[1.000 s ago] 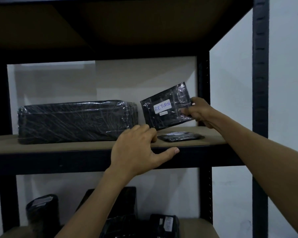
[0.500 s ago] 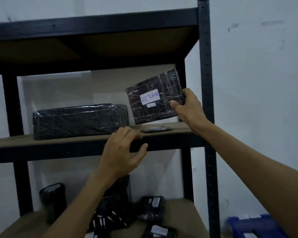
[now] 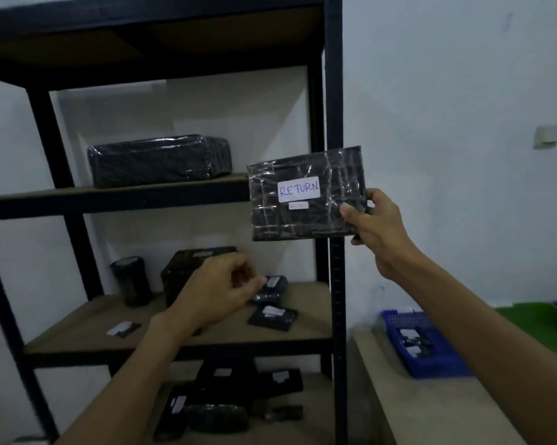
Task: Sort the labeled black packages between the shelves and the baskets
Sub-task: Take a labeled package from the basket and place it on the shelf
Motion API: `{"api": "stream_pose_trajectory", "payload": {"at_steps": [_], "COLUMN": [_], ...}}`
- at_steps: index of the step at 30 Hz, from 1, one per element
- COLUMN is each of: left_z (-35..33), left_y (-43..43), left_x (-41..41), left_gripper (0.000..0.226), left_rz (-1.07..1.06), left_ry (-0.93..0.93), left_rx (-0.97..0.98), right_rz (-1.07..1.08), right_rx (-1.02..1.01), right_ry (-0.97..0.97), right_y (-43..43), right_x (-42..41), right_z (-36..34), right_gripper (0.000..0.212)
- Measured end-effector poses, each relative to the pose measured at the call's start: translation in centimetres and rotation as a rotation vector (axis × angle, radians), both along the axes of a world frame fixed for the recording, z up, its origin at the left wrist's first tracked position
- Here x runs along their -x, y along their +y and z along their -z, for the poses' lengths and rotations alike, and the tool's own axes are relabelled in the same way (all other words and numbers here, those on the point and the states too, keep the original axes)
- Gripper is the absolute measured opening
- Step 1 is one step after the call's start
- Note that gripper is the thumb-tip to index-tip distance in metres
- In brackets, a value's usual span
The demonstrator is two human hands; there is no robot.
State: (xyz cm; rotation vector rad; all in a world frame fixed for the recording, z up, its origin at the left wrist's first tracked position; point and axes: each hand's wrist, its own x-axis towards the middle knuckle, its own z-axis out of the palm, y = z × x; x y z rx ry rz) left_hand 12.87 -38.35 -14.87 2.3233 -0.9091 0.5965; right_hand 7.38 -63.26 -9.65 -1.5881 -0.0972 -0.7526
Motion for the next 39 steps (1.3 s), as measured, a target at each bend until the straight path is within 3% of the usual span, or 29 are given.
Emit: {"api": "stream_pose_trajectory", "payload": {"at_steps": [9, 13, 21, 25, 32, 39], "left_z": [6.8, 9.7, 14.7, 17.3, 20.1, 22.5], "left_y": [-1.2, -3.4, -13.2, -20.0, -30.9, -37.9], "left_x": [8.9, 12.1, 16.7, 17.8, 19.3, 15.6], "left_gripper": [0.021, 0.012, 0.015, 0.016, 0.017, 0.012], "left_rz": [0.08, 0.119, 0.193, 0.218, 0.212, 0.198], "left_ry": [0.182, 0.273, 0.401, 0.437, 0.474, 0.532], "left_rx": [0.066, -0.004, 0.029, 0.02, -0.019, -0.066], "right_rz": [-0.001, -0.002, 0.051, 0.076, 0.123, 0.159], "right_rx": [-0.114, -0.182, -0.238, -0.257, -0.257, -0.273], "right_ry": [0.172, 0.224, 0.31, 0.357, 0.435, 0.508], "right_y": [-2.3, -4.7, -13.7, -19.9, -30.5, -39.1], "right_x": [11.4, 15.9, 22.4, 25.1, 27.2, 23.0], "right_z": [8.6, 12.3, 18.7, 21.0, 23.5, 26.7], "right_gripper": [0.023, 0.022, 0.03, 0.023, 0.02, 0.013]}}
